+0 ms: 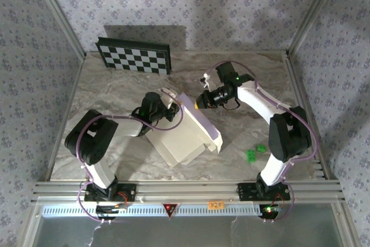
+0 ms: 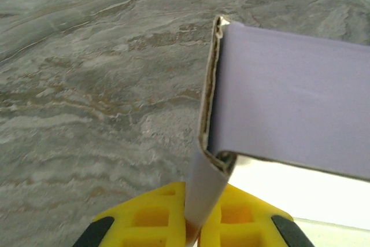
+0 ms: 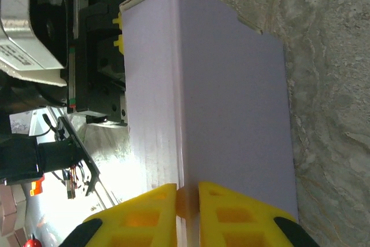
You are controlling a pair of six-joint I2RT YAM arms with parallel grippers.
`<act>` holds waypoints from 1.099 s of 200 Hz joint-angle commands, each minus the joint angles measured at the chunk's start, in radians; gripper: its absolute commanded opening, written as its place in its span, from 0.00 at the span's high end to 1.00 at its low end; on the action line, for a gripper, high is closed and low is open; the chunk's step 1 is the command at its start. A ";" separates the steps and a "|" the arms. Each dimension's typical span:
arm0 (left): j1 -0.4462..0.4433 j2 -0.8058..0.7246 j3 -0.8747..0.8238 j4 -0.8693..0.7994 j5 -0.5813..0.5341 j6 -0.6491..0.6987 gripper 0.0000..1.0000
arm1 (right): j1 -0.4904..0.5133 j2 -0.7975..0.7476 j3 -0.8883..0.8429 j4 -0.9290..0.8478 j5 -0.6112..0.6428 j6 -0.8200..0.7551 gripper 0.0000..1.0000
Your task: Fold the paper box
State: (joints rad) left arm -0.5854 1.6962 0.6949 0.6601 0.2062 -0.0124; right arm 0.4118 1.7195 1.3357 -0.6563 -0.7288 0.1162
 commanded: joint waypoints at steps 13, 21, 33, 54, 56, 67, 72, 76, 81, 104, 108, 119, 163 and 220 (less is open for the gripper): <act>-0.016 -0.037 -0.025 -0.007 -0.077 -0.037 0.87 | 0.007 0.042 0.015 -0.069 -0.012 -0.044 0.85; -0.016 -0.027 -0.024 0.006 -0.077 -0.035 0.83 | 0.008 0.046 0.014 -0.065 -0.015 -0.042 0.85; -0.015 -0.008 -0.012 0.020 -0.075 -0.029 0.76 | 0.010 0.052 0.015 -0.067 -0.017 -0.042 0.86; -0.015 0.031 0.015 0.030 -0.054 -0.027 0.71 | 0.011 0.056 0.013 -0.067 -0.017 -0.047 0.85; -0.015 0.034 0.020 0.030 -0.054 -0.026 0.71 | 0.011 0.056 0.013 -0.066 -0.017 -0.046 0.85; -0.014 0.047 0.034 0.032 -0.048 -0.028 0.70 | 0.011 0.056 0.012 -0.066 -0.017 -0.046 0.85; -0.014 0.052 0.039 0.032 -0.049 -0.028 0.70 | 0.011 0.055 0.010 -0.067 -0.016 -0.047 0.85; -0.015 0.054 0.042 0.032 -0.050 -0.029 0.70 | 0.011 0.055 0.011 -0.066 -0.017 -0.047 0.85; -0.014 0.057 0.046 0.033 -0.048 -0.031 0.70 | 0.010 0.055 0.011 -0.065 -0.017 -0.047 0.85; -0.014 0.063 0.059 0.039 -0.048 -0.032 0.69 | 0.011 0.058 0.013 -0.065 -0.017 -0.046 0.86; -0.014 0.062 0.062 0.040 -0.048 -0.034 0.69 | 0.011 0.060 0.013 -0.065 -0.017 -0.047 0.85; -0.013 0.058 0.070 0.041 -0.048 -0.036 0.68 | 0.011 0.062 0.015 -0.066 -0.017 -0.046 0.85; -0.013 0.054 0.091 0.049 -0.037 -0.052 0.83 | 0.011 0.067 0.016 -0.069 -0.012 -0.046 0.86; -0.014 0.027 0.055 0.039 -0.153 -0.089 1.00 | 0.015 0.066 0.018 -0.073 -0.009 -0.049 0.85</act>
State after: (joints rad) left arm -0.6003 1.7523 0.7433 0.6582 0.1326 -0.0273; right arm 0.4118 1.7512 1.3621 -0.6502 -0.7631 0.0853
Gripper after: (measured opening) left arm 0.096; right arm 0.148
